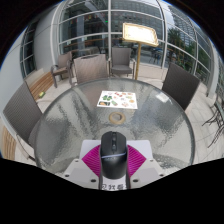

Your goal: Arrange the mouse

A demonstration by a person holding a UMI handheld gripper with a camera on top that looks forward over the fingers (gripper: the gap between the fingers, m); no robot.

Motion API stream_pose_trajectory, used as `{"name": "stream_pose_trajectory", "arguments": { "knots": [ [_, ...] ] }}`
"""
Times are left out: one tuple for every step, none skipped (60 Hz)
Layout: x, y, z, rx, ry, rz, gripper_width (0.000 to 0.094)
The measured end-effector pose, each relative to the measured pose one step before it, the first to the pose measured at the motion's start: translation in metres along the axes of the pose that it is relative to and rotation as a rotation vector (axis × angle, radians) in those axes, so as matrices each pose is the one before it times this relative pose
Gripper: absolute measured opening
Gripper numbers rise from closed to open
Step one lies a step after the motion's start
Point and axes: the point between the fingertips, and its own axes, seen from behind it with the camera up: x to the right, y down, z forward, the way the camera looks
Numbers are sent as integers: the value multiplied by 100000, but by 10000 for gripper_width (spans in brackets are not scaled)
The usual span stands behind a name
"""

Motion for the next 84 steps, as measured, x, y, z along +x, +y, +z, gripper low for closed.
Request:
{"name": "stream_pose_trajectory", "arguments": {
  "knots": [
    [35, 839, 461, -1568, 324, 168, 310],
    [68, 842, 462, -1562, 362, 265, 310],
    [85, 786, 402, -1477, 386, 333, 311],
    [96, 684, 385, -1266, 367, 328, 311],
    [337, 652, 743, -1193, 103, 245, 311],
    [-83, 792, 25, -508, 423, 408, 310],
    [52, 498, 266, -616, 225, 486, 311],
    [89, 444, 257, -540, 238, 448, 311],
    [72, 408, 269, -481, 273, 376, 311],
    [73, 351, 267, -389, 180, 311, 312],
    [56, 305, 261, -266, 129, 165, 311],
    [53, 283, 254, -168, 71, -81, 311],
    [168, 111, 379, -493, 58, -303, 311],
    [106, 347, 249, -97, 387, -550, 311],
    [124, 358, 272, -195, 482, -587, 312],
    [98, 401, 275, -348, 410, -525, 310],
    [38, 514, 294, -632, 184, -367, 310],
    [-12, 596, 329, -1144, -84, -13, 312],
    [-84, 349, -49, -37, -451, 498, 314],
    [0, -310, -4, 2274, -268, 424, 314],
    [109, -471, 447, 481, -298, -397, 313],
    [4, 176, 110, -170, -154, -619, 312],
    [28, -25, -64, 509, -39, -566, 313],
    [32, -122, 16, 731, 7, -42, 313],
    [-3, 173, 38, -506, -86, 279, 313],
    [8, -9, -50, -36, -89, 513, 319],
    [-30, -121, 85, 23, -103, 449, 329],
    [-49, 65, -9, -313, -50, 187, 330],
    [-14, -95, -45, 380, 11, -24, 353],
    [-5, 13, -6, 153, 64, -107, 363],
    [-37, 9, -37, 80, -99, -367, 376],
    [-36, -12, -21, 240, -167, -256, 384],
    [-9, -52, -46, 422, -166, -150, 394],
    [-2, 61, 15, -68, -211, -55, 409],
    [-24, -20, -17, -40, -299, 82, 424],
    [-4, -33, 2, 86, -215, 74, 435],
    [-20, 118, -15, -653, -333, -60, 449],
    [-17, 67, -1, -661, -307, 24, 461],
    [42, 121, -61, -1043, -116, 239, 482],
    [69, 78, -122, -1006, 98, 418, 526],
    [260, -108, -150, -266, 355, 367, 590],
    [164, -143, -300, 2, 573, 443, 663],
    [117, -278, -359, 452, 400, 280, 737],
    [60, -366, -404, 877, 206, 40, 804],
    [65, -242, -271, 868, 179, -98, 855],
    [49, -435, -560, 1142, 133, -28, 879],
    [12, -436, -585, 1154, 73, 21, 869],
    [11, -369, -651, 968, 110, 141, 856],
    [26, -325, -845, 606, 102, 250, 852],
    [44, -326, -751, 719, 152, 269, 855],
    [25, -346, -749, 795, 90, 243, 857],
    [-39, -376, -765, 960, -70, 139, 860],
    [-80, -391, -819, 965, -259, 52, 859],
    [-87, -387, -821, 985, -324, 7, 859],
    [-129, -441, -690, 897, -289, 105, 859],
    [-111, -270, -876, 875, -425, 84, 859],
    [-99, -338, -873, 917, -372, 162, 859],
    [-77, -325, -880, 1047, -320, 193, 861],
    [-79, -374, -846, 1228, -327, 177, 859],
    [-67, -358, -888, 1254, -277, 172, 859],
    [-121, -394, -209, 1189, -57, 153, 859],
    [-1, -369, -1276, 474, -199, 18, 860],
    [12, -242, -813, 627, -40, -26, 858],
    [15, -191, -833, 561, 77, -56, 859],
    [67, -192, -810, 685, 173, -63, 860],
    [-1, -49, -335, 1090, 225, -26, 859],
    [11, -77, -823, 807, 68, -144, 859],
    [150, -336, -671, 345, 40, -101, 859],
    [58, -127, -642, 528, -1, -22, 857],
    [13, -114, -602, 527, -154, 137, 857],
    [-63, -124, -587, 539, -405, 272, 858],
    [-92, -120, -573, 603, -674, 336, 858],
    [-108, 122, -594, 829, -718, 141, 856],
    [-92, -65, -492, 633, -755, 105, 856],
    [-21, -14, -457, 537, -626, 74, 858],
    [-5, 32, -402, 391, -407, 87, 857],
    [44, 74, -365, 148, -207, 113, 857],
    [12, 236, -606, 244, -94, -101, 857],
    [161, 96, -410, 120, 127, -368, 857],
    [118, 104, -383, 331, 80, -568, 858],
    [101, 43, -398, 475, 102, -535, 858],
    [58, 89, -367, 456, 85, -443, 856],
    [63, 133, -374, 301, 111, -341, 858],
    [61, 127, -365, 218, 102, -279, 858]
  ]
}}
